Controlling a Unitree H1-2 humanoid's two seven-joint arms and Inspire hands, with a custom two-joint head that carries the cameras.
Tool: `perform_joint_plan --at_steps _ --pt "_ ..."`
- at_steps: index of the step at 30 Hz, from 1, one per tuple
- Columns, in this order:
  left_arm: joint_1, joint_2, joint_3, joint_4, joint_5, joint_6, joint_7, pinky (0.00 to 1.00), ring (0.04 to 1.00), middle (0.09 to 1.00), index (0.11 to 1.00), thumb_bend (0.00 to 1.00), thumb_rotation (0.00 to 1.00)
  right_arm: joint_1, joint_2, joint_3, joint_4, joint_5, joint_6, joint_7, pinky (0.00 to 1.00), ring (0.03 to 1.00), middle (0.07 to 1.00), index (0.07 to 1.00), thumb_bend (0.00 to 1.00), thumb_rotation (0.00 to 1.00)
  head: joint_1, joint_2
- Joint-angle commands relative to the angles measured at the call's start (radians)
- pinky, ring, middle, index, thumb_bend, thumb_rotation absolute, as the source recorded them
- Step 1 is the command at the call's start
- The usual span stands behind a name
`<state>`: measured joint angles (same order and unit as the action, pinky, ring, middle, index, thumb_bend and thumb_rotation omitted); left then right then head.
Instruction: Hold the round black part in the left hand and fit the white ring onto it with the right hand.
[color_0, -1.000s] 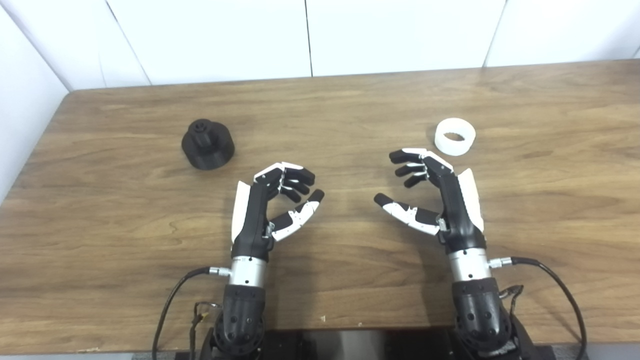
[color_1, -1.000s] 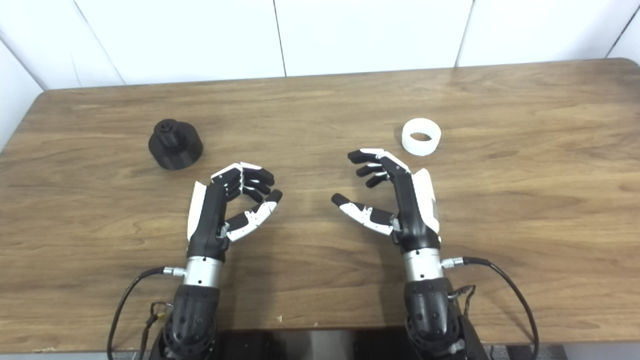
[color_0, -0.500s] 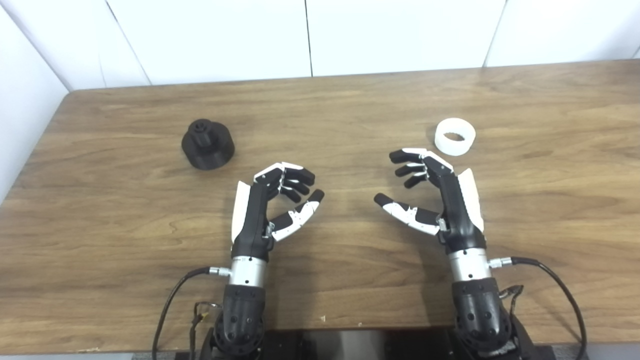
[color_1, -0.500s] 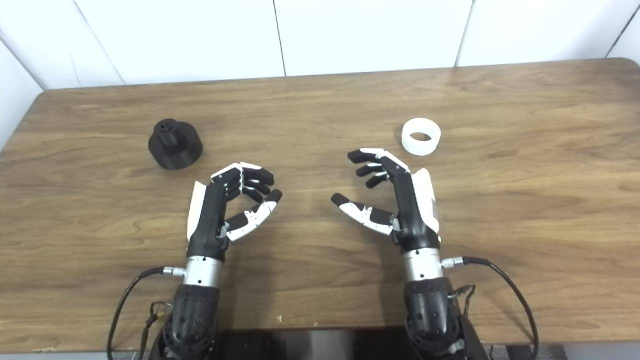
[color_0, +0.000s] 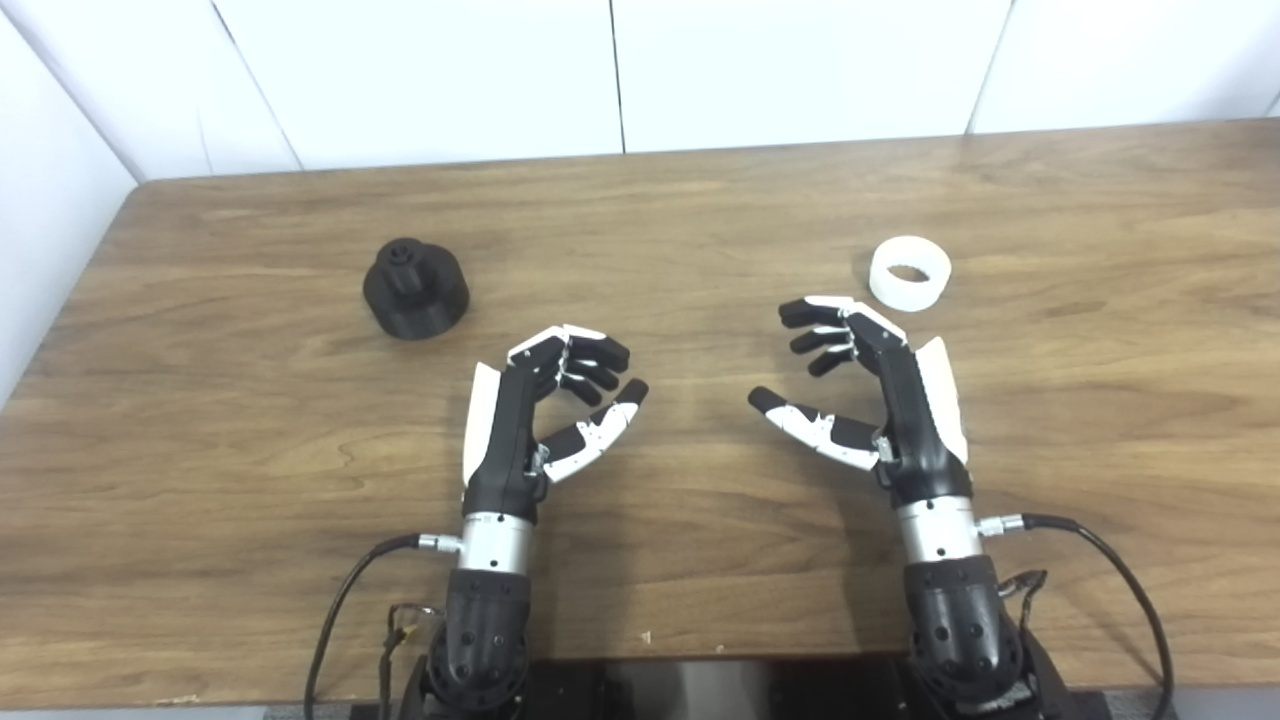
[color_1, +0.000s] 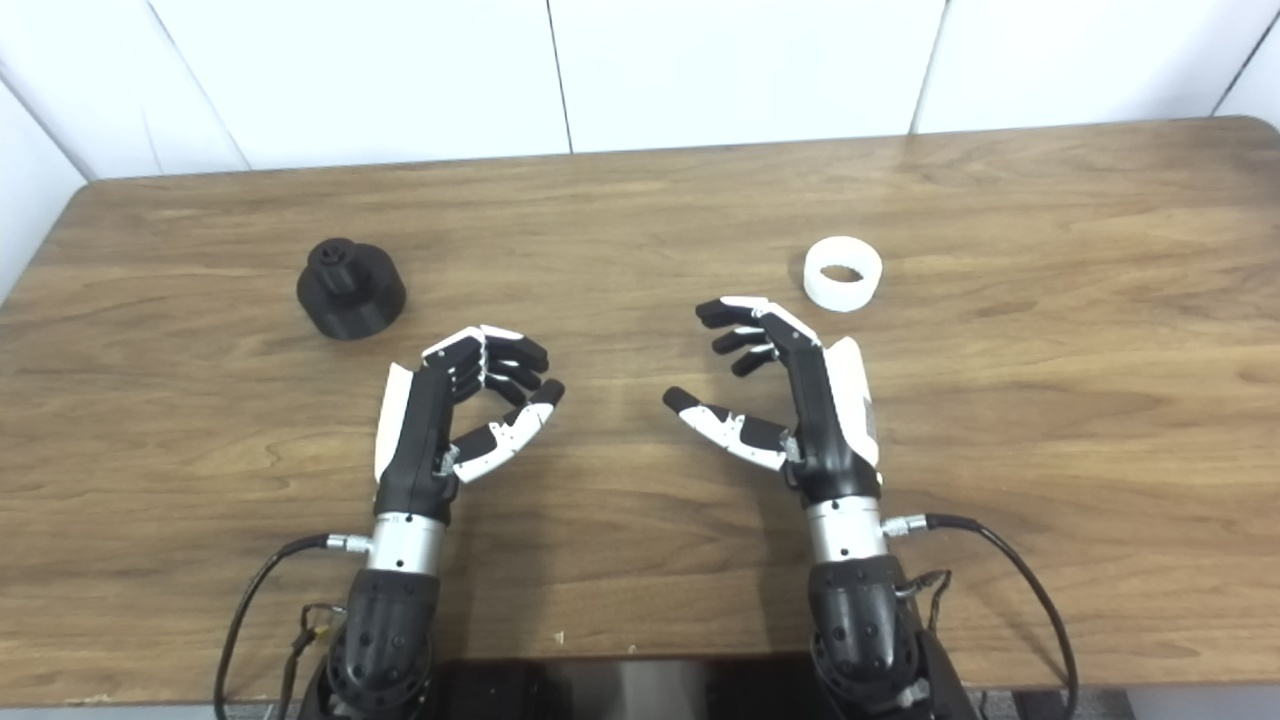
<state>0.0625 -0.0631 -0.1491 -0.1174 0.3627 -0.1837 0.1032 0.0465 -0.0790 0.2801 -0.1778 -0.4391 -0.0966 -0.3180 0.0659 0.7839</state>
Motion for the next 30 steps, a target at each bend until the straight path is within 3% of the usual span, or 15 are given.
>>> perform_joint_plan --at_steps 1,6,12,19,30 --pt "-0.015 -0.002 -0.007 -0.029 0.014 -0.036 0.014 0.4 0.492 0.538 0.49 0.5 0.06 0.03 0.08 -0.007 -0.022 0.007 -0.017 -0.01 0.46 0.593 0.669 0.658 0.65 0.17 0.022 -0.002" --pt "-0.015 -0.017 -0.024 -0.01 0.037 -0.047 0.031 0.4 0.486 0.537 0.49 0.5 0.06 0.036 0.062 -0.024 -0.016 0.034 -0.04 -0.01 0.43 0.58 0.666 0.653 0.65 0.17 0.115 -0.025" --pt "-0.017 -0.037 -0.047 0.018 0.07 -0.06 0.064 0.4 0.486 0.54 0.49 0.5 0.06 0.038 0.034 -0.046 0.004 0.063 -0.067 -0.007 0.46 0.596 0.672 0.654 0.66 0.18 0.224 -0.06" --pt "-0.012 -0.058 -0.056 0.022 0.074 -0.038 0.069 0.39 0.491 0.543 0.49 0.5 0.06 0.045 0.023 -0.07 0.006 0.095 -0.079 0.013 0.45 0.591 0.671 0.662 0.66 0.19 0.235 -0.065" --pt "-0.025 -0.044 -0.049 0.025 0.093 -0.045 0.089 0.39 0.488 0.542 0.49 0.5 0.06 0.041 0.025 -0.075 0.024 0.092 -0.1 0.015 0.45 0.577 0.665 0.658 0.68 0.19 0.236 -0.072"
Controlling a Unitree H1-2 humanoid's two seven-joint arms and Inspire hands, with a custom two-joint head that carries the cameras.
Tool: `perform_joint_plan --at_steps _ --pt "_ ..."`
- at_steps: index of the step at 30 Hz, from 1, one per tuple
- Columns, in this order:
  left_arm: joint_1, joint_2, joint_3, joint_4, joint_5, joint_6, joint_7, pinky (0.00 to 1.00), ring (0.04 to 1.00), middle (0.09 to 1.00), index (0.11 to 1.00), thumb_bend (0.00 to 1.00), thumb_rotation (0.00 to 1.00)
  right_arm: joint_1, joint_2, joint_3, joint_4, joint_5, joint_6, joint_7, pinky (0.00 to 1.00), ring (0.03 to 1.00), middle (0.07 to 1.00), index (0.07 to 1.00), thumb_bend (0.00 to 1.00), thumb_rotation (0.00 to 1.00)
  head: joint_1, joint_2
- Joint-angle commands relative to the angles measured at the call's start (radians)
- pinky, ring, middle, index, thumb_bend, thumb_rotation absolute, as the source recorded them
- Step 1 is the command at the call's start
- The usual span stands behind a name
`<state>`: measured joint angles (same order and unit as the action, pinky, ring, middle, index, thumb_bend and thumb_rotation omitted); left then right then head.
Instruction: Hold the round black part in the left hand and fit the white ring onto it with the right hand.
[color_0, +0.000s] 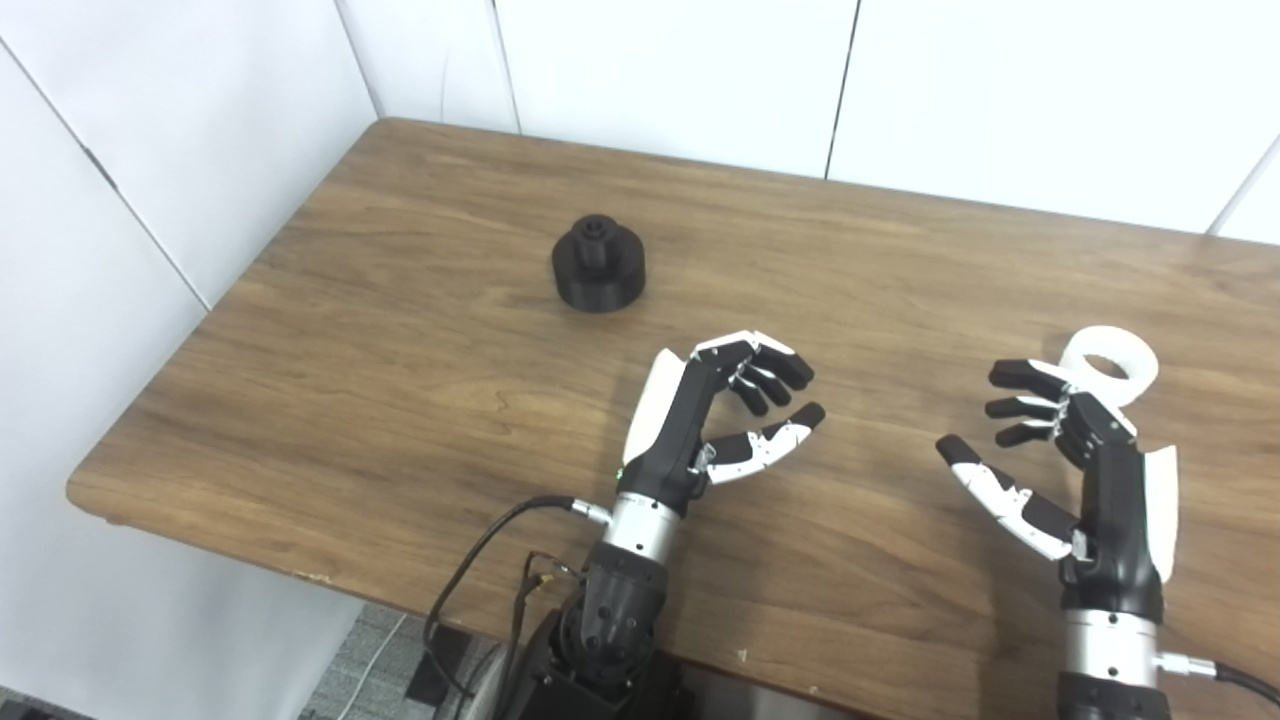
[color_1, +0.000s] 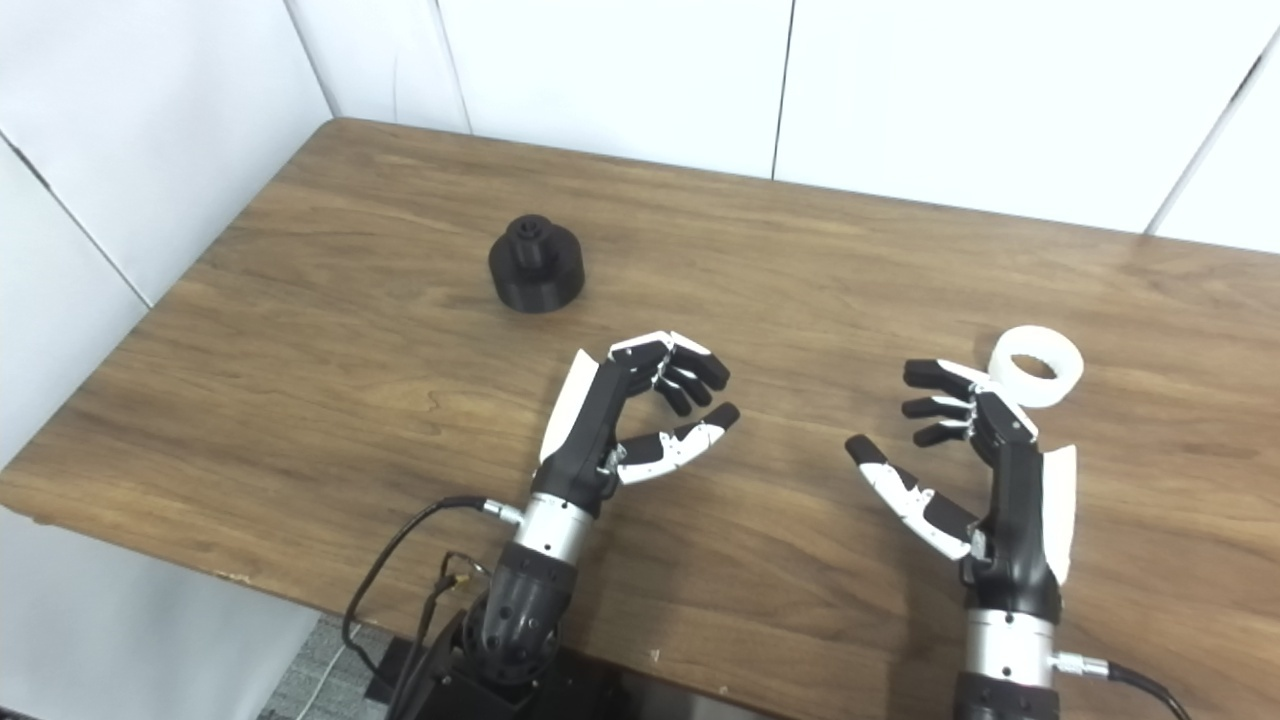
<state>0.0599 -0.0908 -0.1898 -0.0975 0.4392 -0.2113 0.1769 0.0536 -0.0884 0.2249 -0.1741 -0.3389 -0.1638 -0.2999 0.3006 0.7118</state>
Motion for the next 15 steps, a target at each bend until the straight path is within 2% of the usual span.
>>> perform_joint_plan --at_steps 1,4,7,10,15 --pt "-0.026 -0.013 -0.005 0.005 0.022 -0.019 0.02 0.39 0.487 0.543 0.49 0.5 0.06 0.033 0.035 -0.02 0.022 -0.009 -0.032 -0.003 0.45 0.576 0.665 0.658 0.68 0.19 0.002 0.0" --pt "-0.034 -0.001 0.002 0.002 0.053 -0.015 0.033 0.39 0.49 0.557 0.491 0.5 0.07 0.031 0.036 -0.019 0.025 -0.015 -0.031 -0.003 0.44 0.572 0.664 0.656 0.68 0.21 0.002 -0.001" --pt "-0.044 0.021 0.015 -0.009 0.097 -0.003 0.039 0.42 0.544 0.612 0.494 0.5 0.07 0.029 0.037 -0.018 0.029 -0.014 -0.033 -0.002 0.44 0.573 0.665 0.658 0.68 0.2 0.001 -0.003" --pt "-0.056 0.042 0.038 -0.019 0.102 0.001 0.038 0.52 0.656 0.674 0.497 0.5 0.07 0.03 0.038 -0.018 0.027 -0.022 -0.027 -0.003 0.44 0.575 0.665 0.657 0.67 0.21 0.002 -0.004" --pt "-0.076 0.063 0.08 -0.041 0.113 0.031 0.038 0.58 0.714 0.714 0.499 0.5 0.08 0.031 0.038 -0.018 0.026 -0.023 -0.022 0.0 0.45 0.581 0.668 0.658 0.67 0.21 0.0 -0.005"
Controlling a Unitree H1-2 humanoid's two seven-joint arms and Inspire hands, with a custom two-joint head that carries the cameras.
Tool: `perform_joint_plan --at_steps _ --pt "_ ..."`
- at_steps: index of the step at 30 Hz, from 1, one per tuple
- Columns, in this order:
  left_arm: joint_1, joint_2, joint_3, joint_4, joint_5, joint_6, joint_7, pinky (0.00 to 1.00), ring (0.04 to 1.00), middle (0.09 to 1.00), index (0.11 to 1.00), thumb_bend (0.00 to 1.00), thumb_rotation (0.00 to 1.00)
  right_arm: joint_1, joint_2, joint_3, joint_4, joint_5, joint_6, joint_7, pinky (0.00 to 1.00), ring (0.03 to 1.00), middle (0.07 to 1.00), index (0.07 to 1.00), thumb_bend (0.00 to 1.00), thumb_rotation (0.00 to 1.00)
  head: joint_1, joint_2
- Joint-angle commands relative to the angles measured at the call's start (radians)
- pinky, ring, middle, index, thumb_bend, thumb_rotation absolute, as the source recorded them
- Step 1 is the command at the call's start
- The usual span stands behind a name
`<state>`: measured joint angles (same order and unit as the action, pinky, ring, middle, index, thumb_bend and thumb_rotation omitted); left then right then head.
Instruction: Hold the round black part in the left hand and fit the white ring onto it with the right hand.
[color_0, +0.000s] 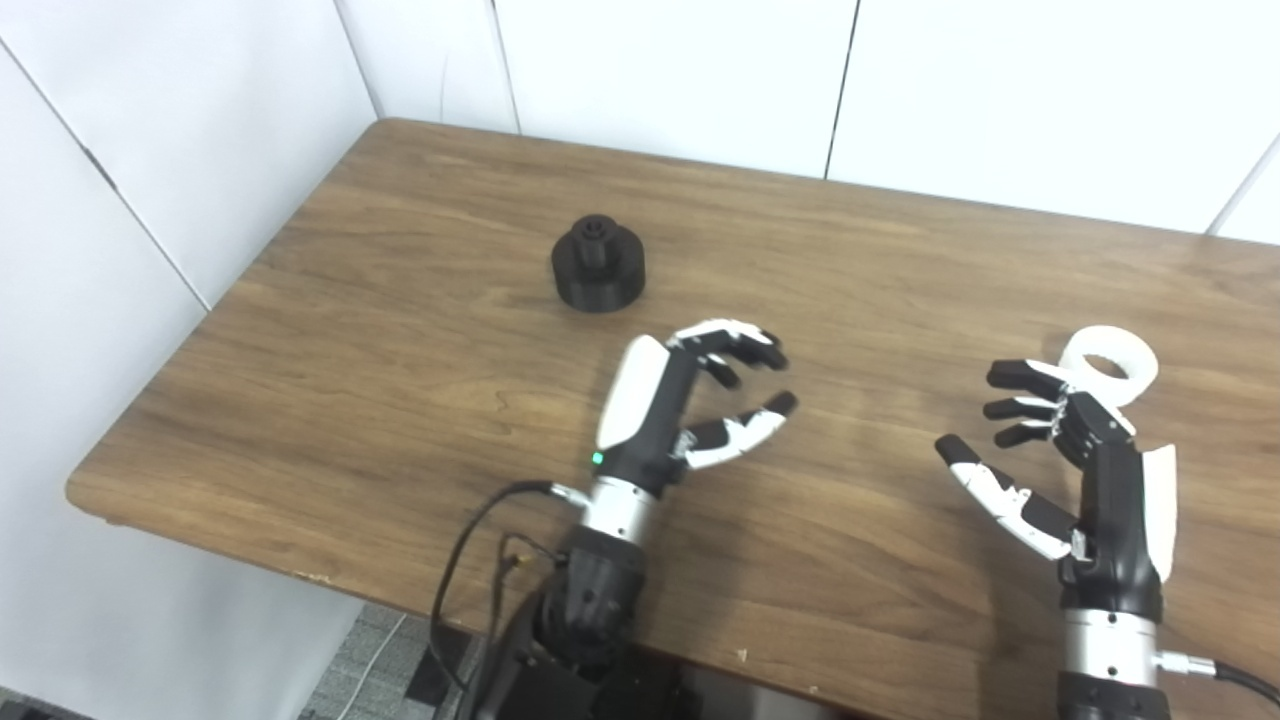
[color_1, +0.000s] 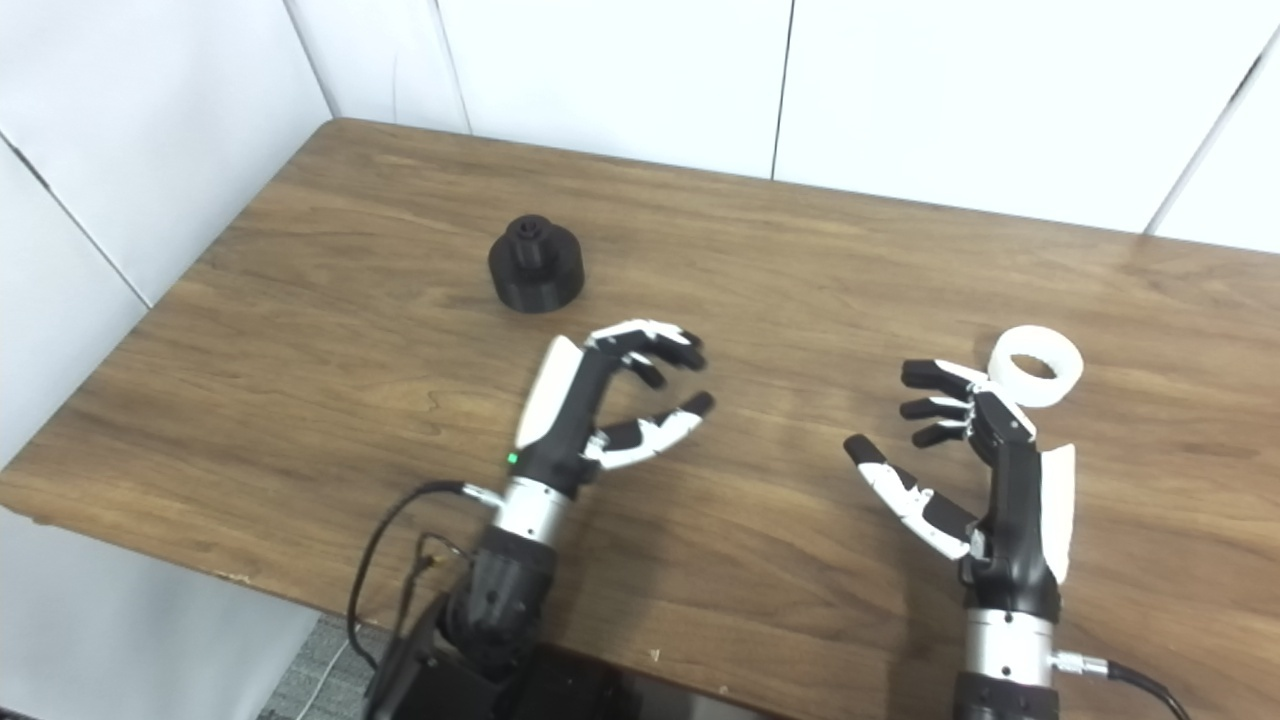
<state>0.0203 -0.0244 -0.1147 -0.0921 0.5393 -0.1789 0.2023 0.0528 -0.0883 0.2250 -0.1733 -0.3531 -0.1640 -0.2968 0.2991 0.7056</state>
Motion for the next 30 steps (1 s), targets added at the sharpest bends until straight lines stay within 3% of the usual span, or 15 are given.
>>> perform_joint_plan --at_steps 1,6,7,9,18,21,30 --pt "-0.04 0.0 0.012 -0.054 0.014 0.008 0.014 0.58 0.714 0.716 0.499 0.5 0.08 0.032 0.039 -0.018 0.023 -0.007 -0.017 -0.001 0.44 0.58 0.669 0.66 0.67 0.21 0.001 0.002" --pt "-0.062 0.018 0.049 -0.077 0.042 0.049 0.033 0.56 0.697 0.723 0.499 0.5 0.08 0.03 0.038 -0.022 0.03 -0.006 -0.025 -0.001 0.45 0.58 0.665 0.657 0.67 0.21 0.006 0.0" --pt "-0.067 0.022 0.056 -0.084 0.04 0.058 0.03 0.58 0.711 0.74 0.635 0.52 0.2 0.029 0.038 -0.022 0.032 -0.008 -0.026 -0.002 0.45 0.581 0.665 0.656 0.67 0.2 0.005 0.0" --pt "-0.079 0.033 0.071 -0.091 0.031 0.058 0.033 0.59 0.729 0.751 0.693 0.53 0.24 0.028 0.038 -0.023 0.033 -0.01 -0.027 -0.004 0.45 0.579 0.665 0.656 0.67 0.21 0.005 0.0" --pt "-0.126 0.094 0.122 -0.103 0.056 0.077 0.052 0.62 0.733 0.767 0.711 0.55 0.28 0.027 0.035 -0.026 0.04 0.005 -0.03 0.001 0.44 0.579 0.667 0.659 0.67 0.21 0.012 -0.001" --pt "-0.136 0.107 0.141 -0.107 0.054 0.087 0.051 0.68 0.775 0.781 0.723 0.54 0.31 0.027 0.034 -0.027 0.04 0.006 -0.032 0.0 0.44 0.575 0.666 0.659 0.68 0.21 0.012 -0.001" --pt "-0.172 0.151 0.193 -0.07 0.038 0.077 0.075 0.73 0.815 0.813 0.744 0.53 0.3 0.026 0.029 -0.031 0.041 0.012 -0.033 0.003 0.43 0.567 0.658 0.655 0.67 0.19 0.017 -0.002"
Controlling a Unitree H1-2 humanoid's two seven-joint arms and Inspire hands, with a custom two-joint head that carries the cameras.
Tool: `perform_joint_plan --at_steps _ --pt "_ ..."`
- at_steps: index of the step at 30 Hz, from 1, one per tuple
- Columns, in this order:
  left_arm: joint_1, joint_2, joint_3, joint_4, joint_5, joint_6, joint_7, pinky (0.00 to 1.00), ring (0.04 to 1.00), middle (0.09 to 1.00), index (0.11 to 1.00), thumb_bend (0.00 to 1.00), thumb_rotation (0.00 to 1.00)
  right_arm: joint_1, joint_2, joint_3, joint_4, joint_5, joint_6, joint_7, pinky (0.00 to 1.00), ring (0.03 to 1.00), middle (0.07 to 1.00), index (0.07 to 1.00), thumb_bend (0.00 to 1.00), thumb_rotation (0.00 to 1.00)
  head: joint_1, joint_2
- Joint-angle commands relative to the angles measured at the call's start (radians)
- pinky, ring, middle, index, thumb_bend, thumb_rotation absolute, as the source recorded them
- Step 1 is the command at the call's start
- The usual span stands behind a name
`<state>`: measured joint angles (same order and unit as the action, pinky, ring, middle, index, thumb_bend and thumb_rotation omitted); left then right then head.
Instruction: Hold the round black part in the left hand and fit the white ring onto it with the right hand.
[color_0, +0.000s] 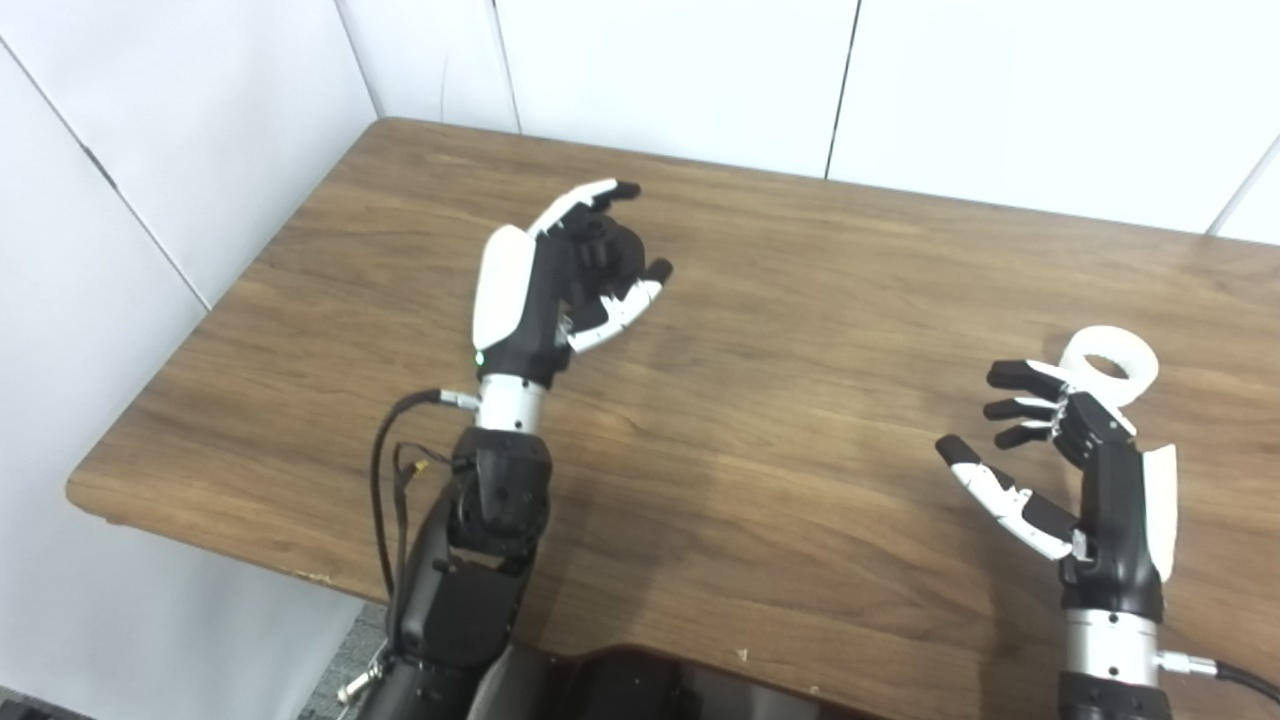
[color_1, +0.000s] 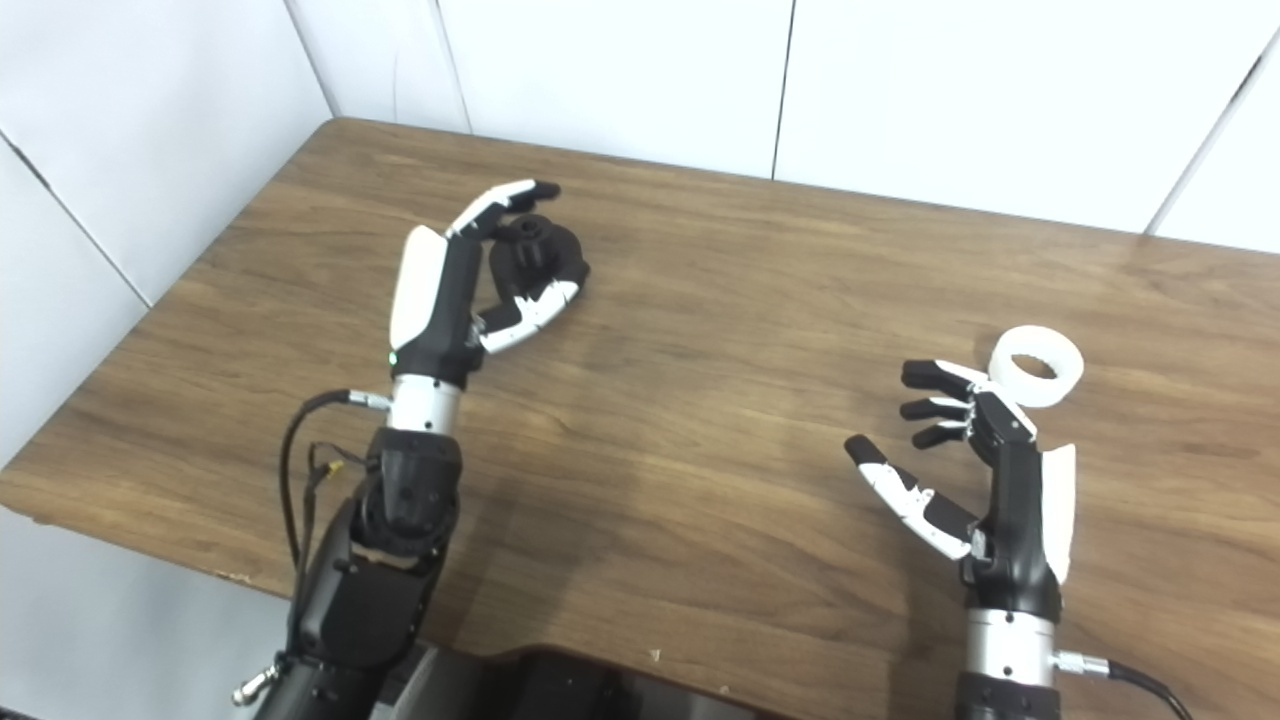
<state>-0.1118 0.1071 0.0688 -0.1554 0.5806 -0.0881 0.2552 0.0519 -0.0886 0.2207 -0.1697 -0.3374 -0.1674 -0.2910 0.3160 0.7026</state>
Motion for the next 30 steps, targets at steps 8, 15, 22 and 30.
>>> perform_joint_plan --at_steps 8,15,22,30 --pt "-0.091 0.083 0.04 0.044 0.04 0.01 0.036 0.72 0.812 0.836 0.766 0.55 0.33 0.026 0.025 -0.031 0.042 0.005 -0.036 0.001 0.43 0.559 0.657 0.655 0.67 0.18 0.001 0.002" --pt "-0.113 0.115 0.037 0.06 0.055 0.048 0.028 0.74 0.834 0.857 0.785 0.55 0.34 0.026 0.024 -0.036 0.044 0.012 -0.042 0.006 0.43 0.557 0.654 0.654 0.67 0.16 0.001 0.002" --pt "-0.145 0.161 0.027 0.11 0.088 0.088 0.018 0.8 0.883 0.896 0.824 0.59 0.36 0.025 0.022 -0.039 0.05 0.008 -0.053 0.005 0.43 0.554 0.655 0.654 0.66 0.15 0.002 0.001" --pt "-0.174 0.235 -0.003 0.141 0.104 0.176 -0.074 0.83 0.985 0.979 0.912 0.8 0.47 0.025 0.022 -0.04 0.049 0.011 -0.058 0.006 0.43 0.562 0.657 0.651 0.66 0.16 0.002 0.0"
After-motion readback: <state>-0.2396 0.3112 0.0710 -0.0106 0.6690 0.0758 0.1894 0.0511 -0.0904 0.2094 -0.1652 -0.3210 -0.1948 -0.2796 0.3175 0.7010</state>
